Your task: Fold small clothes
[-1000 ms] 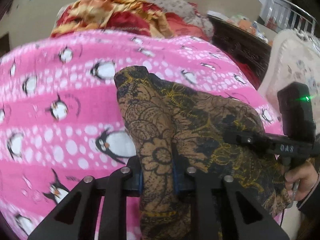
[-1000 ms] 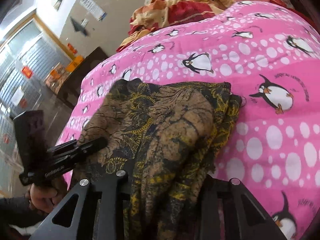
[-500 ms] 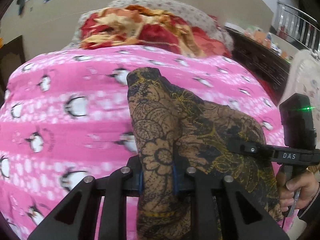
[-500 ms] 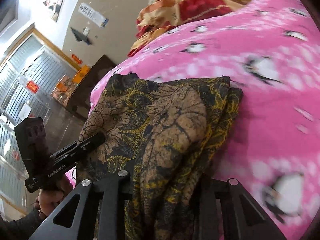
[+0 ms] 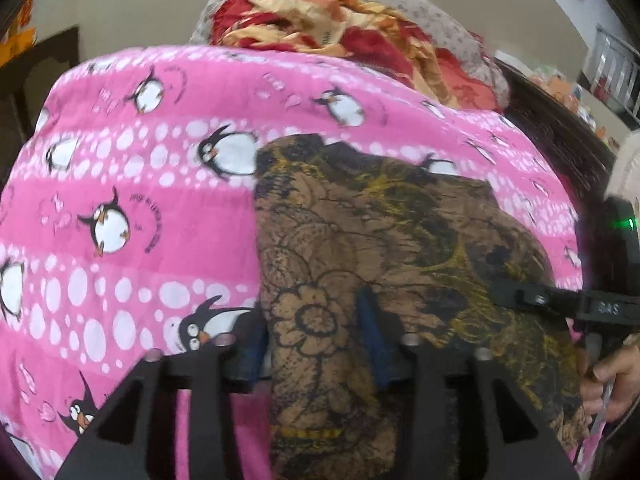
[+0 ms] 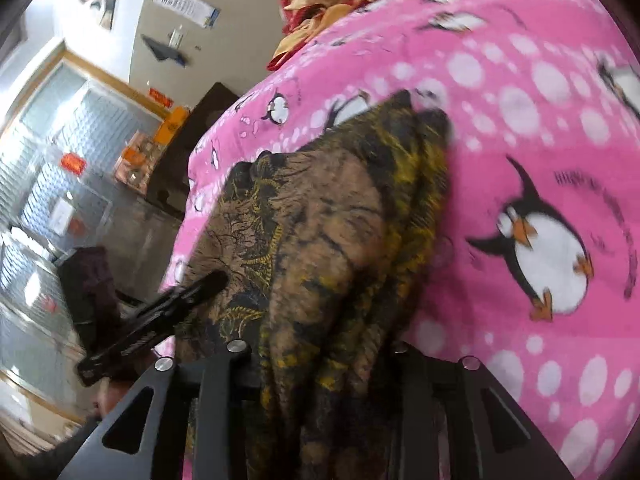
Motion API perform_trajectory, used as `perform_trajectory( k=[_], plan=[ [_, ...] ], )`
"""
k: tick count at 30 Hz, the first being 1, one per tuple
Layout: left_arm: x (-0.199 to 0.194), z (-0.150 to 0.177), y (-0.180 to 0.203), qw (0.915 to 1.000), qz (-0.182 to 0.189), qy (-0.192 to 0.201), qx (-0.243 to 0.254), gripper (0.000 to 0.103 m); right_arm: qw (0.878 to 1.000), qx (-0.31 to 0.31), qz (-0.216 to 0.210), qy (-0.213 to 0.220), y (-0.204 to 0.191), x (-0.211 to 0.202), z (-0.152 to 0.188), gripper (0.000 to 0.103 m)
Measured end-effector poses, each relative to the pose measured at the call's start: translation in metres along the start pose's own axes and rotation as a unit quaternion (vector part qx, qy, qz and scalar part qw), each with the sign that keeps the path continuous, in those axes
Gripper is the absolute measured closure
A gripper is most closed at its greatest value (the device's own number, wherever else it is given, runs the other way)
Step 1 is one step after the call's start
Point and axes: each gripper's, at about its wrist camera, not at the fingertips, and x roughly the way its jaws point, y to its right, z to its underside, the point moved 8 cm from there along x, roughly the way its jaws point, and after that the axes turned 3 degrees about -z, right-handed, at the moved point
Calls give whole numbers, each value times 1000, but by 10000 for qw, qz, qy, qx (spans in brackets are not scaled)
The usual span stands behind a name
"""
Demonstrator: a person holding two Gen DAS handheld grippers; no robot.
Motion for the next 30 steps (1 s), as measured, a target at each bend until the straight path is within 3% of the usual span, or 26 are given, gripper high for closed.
perform_trajectory(
  k=[2, 5, 7, 9, 11, 14, 19, 21, 23, 24, 30],
  plan=[
    [-2, 0, -10, 9998, 79, -24, -187, 44, 9999, -63, 120, 28, -2, -9, 3, 59],
    [-21, -4, -25, 9995, -26, 130, -270, 44, 9987, -272, 411, 90, -8, -33, 8, 55],
    [-39, -8, -23, 9993, -151, 336, -113, 44, 9936, -770, 790, 253, -21, -55, 8, 55],
    [-54, -12, -12, 9986, -69, 519, 13, 44, 9780, -1598, 1256, 462, -45, -74, 5, 54],
    [-65, -15, 5, 9977, 156, 651, 40, 44, 9506, -2587, 1616, 577, -78, -79, 3, 55],
    [-58, -20, 23, 9975, 154, 691, -39, 44, 9267, -3249, 1841, 420, -99, -59, -2, 55],
    [-28, -19, 13, 9968, -85, 523, -595, 38, 9372, -3056, 1662, -269, -69, -11, -2, 57],
    [-14, -15, 10, 9963, -204, 464, -701, 32, 9295, -3027, 2050, -484, -42, 1, 1, 60],
    [3, -7, 8, 9964, -176, 296, -770, 22, 9379, -2862, 1933, -338, -25, 2, 4, 61],
    [15, 2, 7, 9963, -196, 96, -826, 22, 9401, -2837, 1873, -264, -23, 0, 5, 61],
    [20, 1, 9, 9970, -197, 25, -747, 16, 9352, -2908, 1990, -343, -29, -5, 7, 60]
  ],
)
